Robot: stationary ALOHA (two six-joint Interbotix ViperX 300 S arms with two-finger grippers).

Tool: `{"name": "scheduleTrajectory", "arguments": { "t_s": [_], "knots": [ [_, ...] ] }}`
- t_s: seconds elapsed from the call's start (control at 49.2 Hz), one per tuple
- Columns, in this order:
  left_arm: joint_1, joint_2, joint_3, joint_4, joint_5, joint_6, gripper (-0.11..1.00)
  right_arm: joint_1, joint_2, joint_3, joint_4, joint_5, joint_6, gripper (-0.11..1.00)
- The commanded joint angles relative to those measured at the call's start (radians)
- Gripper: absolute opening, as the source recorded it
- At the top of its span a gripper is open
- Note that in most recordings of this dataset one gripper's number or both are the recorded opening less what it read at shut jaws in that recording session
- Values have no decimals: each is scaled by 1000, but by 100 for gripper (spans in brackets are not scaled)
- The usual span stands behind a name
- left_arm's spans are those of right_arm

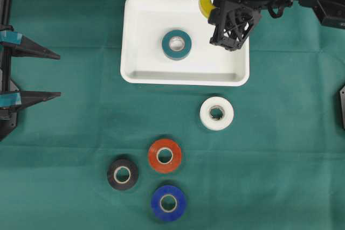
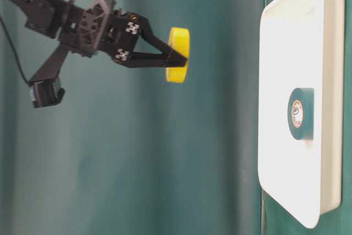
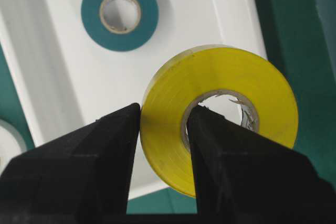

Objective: Pick up the tape from a random location and place it into the white case.
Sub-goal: 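Lower the yellow roll into the tray beside the teal roll and open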

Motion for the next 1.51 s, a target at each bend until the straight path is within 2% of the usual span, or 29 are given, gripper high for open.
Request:
{"name": "scheduleTrajectory", "arguments": {
  "t_s": [0.0, 0.366, 0.631, 1.302, 1.343, 1.485],
  "knots": [
    [3, 12, -9, -2, -5, -2, 91, -2, -2, 17, -3, -35, 2, 32],
    [3, 12, -9, -2, -5, -2, 91, -15, 112, 179, -2, -282, 58, 32],
    [3, 12, -9, -2, -5, -2, 91, -23, 199, 216, -2, -387, 95, 32],
    [3, 14, -9, -2, -5, -2, 91, -26, 233, 213, 8, -388, 110, 32],
    [3, 12, -9, -2, -5, -2, 91, -26, 233, 212, 5, -387, 112, 40],
    [3, 12, -9, -2, -5, -2, 91, -28, 233, 210, -9, -364, 114, 80]
  ]
}}
